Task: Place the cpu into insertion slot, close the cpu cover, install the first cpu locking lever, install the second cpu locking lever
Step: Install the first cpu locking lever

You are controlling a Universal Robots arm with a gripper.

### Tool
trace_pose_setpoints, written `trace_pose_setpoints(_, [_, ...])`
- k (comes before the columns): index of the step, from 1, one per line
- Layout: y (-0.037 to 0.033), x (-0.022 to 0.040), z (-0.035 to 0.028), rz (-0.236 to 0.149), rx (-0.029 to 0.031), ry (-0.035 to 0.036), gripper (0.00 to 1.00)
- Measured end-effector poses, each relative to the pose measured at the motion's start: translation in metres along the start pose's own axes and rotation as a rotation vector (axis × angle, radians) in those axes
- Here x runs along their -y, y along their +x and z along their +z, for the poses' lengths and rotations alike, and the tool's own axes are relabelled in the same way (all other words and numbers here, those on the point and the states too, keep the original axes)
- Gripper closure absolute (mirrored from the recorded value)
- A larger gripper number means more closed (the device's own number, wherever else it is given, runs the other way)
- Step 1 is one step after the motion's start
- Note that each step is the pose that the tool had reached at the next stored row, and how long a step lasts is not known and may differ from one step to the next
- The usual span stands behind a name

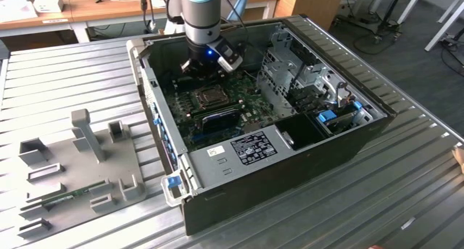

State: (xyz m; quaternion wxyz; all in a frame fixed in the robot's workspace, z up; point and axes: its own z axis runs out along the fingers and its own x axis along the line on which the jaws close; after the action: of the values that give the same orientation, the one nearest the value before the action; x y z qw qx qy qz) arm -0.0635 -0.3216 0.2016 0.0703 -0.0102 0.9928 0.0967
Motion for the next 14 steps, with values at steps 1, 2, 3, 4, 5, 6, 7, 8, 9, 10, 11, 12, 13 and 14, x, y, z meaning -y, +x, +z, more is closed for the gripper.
trace_pose_setpoints(1, [0.0000,0.0002,0.0009,0.000,0.0000,0.0003,0.90])
trace_pose_setpoints(2, [0.0000,0.0003,0.0018,0.000,0.0002,0.0003,0.90])
trace_pose_setpoints(3, [0.0000,0.0005,0.0026,0.000,0.0001,0.0007,0.90])
trace_pose_setpoints(4, [-0.0001,0.0007,0.0034,0.000,0.0002,0.0010,0.90])
trace_pose_setpoints(5, [-0.0002,0.0008,0.0041,0.000,0.0001,0.0013,0.90])
trace_pose_setpoints(6, [-0.0003,0.0009,0.0048,0.000,0.0001,0.0017,0.90])
trace_pose_setpoints(7, [-0.0005,0.0011,0.0054,0.000,0.0001,0.0019,0.90])
trace_pose_setpoints(8, [-0.0006,0.0011,0.0059,0.000,0.0001,0.0021,0.90])
trace_pose_setpoints(9, [-0.0007,0.0012,0.0061,0.000,0.0000,0.0023,0.90])
trace_pose_setpoints(10, [-0.0008,0.0012,0.0061,0.000,0.0000,0.0024,0.90])
trace_pose_setpoints(11, [-0.0009,0.0012,0.0062,0.000,0.0000,0.0024,0.90])
trace_pose_setpoints(12, [-0.0011,0.0012,0.0063,0.000,0.0001,0.0022,0.90])
trace_pose_setpoints(13, [-0.0012,0.0012,0.0063,0.000,0.0002,0.0021,0.90])
trace_pose_setpoints(14, [-0.0015,0.0013,0.0064,0.000,0.0003,0.0020,0.90])
